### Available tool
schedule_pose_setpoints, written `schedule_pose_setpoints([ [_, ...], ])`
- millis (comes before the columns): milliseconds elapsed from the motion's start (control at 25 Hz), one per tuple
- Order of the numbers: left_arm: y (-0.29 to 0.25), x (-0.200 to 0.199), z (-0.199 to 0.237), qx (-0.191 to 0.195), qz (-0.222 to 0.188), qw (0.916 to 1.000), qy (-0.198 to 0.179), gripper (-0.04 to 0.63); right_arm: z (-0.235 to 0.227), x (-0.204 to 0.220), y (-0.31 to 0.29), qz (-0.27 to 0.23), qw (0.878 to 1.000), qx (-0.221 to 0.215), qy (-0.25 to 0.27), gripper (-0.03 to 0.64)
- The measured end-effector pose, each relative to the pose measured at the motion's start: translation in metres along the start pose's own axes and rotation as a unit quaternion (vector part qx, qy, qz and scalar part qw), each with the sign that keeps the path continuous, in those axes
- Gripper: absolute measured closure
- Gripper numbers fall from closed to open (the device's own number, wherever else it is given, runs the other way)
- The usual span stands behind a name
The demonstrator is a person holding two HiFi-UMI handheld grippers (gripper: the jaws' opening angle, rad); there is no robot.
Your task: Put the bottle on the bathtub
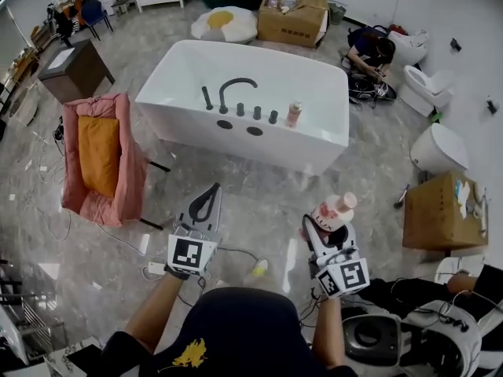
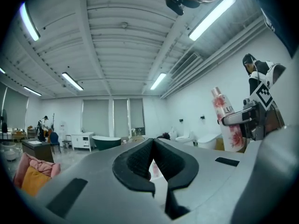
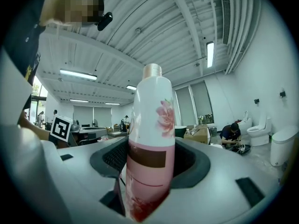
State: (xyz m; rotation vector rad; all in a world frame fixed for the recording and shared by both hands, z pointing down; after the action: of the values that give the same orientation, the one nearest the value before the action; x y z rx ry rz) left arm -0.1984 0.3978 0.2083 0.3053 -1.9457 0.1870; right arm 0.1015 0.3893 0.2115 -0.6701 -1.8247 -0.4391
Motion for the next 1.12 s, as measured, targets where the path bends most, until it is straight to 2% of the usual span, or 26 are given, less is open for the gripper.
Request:
schedule_pose_setpoints([
  [240,-0.054,-0.013,-0.051,0.012,0.019,0.9995,-0.023,0.581,-0.074,-0.009,-0.001,-0.001,1.000,-0.010,-0.020,0.370],
  [520,-0.098,-0.026,-0.075,0.014,0.026,0.9991,-0.029,0.581,-0.135,-0.014,-0.004,0.003,0.999,-0.001,-0.038,0.370],
  [840,-0.134,-0.027,-0.076,0.019,0.017,0.9993,-0.027,0.581,-0.164,-0.021,-0.019,0.003,0.999,0.005,-0.041,0.371],
  [1000,-0.159,-0.012,-0.071,0.040,0.021,0.9982,-0.040,0.581,-0.180,-0.019,-0.035,0.000,0.998,0.025,-0.059,0.371],
  [1120,-0.183,0.002,-0.056,0.043,0.021,0.9986,-0.024,0.581,-0.185,-0.019,-0.060,0.006,0.997,0.033,-0.062,0.371],
])
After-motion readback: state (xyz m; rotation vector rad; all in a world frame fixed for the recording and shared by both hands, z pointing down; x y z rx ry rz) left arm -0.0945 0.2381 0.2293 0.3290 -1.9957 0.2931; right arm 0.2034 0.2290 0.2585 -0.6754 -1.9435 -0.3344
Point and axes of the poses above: the fingertips, and each gripper's own axes: y backward along the fingers, z to its left, x out of its underside, the point moved 8 cm from there along y, backward along the fingers, and after that the axes turned 15 degrees about -y, right-handed, at the moved point
